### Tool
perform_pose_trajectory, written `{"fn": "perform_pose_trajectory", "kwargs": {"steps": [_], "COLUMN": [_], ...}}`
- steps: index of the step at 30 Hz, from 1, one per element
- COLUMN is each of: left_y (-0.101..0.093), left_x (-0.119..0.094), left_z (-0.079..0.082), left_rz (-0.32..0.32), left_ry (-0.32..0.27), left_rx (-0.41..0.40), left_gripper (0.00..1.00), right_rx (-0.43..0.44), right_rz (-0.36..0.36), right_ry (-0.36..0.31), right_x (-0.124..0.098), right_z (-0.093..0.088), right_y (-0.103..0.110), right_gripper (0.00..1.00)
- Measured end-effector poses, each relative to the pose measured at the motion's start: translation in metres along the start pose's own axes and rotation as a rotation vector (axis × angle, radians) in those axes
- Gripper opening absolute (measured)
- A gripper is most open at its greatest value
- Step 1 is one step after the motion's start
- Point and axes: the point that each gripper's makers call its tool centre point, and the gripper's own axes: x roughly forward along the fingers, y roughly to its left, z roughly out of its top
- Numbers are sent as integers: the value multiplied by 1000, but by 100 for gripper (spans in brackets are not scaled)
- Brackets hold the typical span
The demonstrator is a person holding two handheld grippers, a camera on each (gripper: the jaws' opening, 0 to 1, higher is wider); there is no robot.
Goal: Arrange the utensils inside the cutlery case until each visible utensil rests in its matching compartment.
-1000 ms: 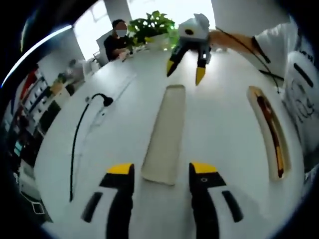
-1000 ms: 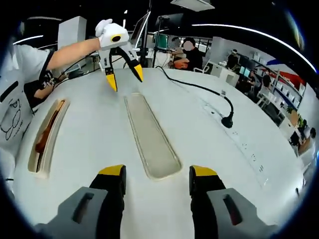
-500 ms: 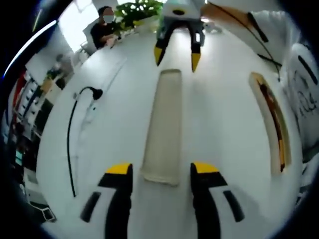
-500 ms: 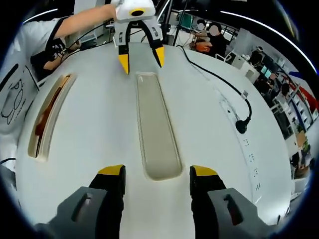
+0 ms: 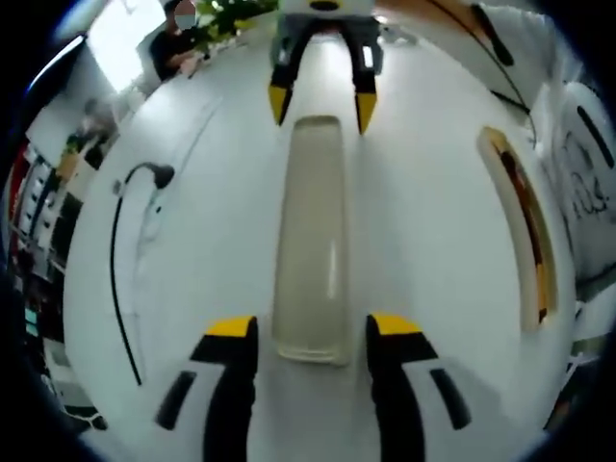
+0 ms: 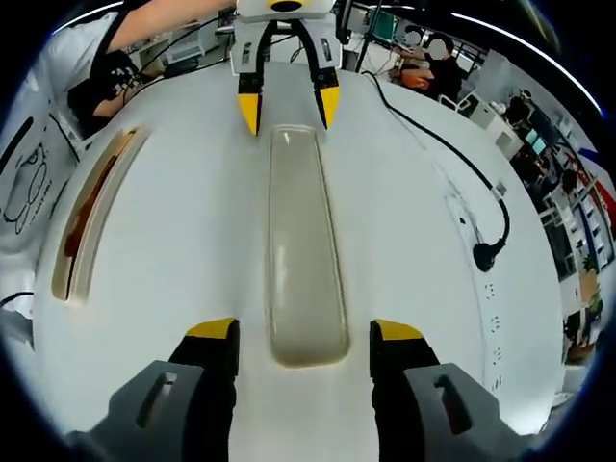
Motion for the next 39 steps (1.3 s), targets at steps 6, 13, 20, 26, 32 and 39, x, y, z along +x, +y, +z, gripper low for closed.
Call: {"fn": "perform_pose_trajectory", "kwargs": {"steps": [6, 13, 20, 26, 32, 39], "left_y": [-1, -1, -1, -5, -6, -7], "left_x": [9, 13, 15, 15, 15, 12], "left_z": [-2, -2, -5, -6, -7, -7], "left_rz": [-27, -36, -84, -113, -100, -51], "left_ry": [44, 68, 112, 120, 147, 145], "left_rx": [18, 24, -39, -62, -75, -64], "left_gripper": [48, 48, 45, 40, 39, 39], "right_rx": [19, 71, 70, 76, 124, 114], "right_rz": [34, 102, 107, 105, 79, 34], "right_ry": [5, 13, 23, 13, -17, 38], "right_x": [2, 5, 5, 4, 7, 4], "right_z": [0, -2, -1, -1, 5, 6], "right_y": [0, 1, 4, 4, 5, 5], "right_gripper": [54, 51, 50, 49, 39, 38]}}
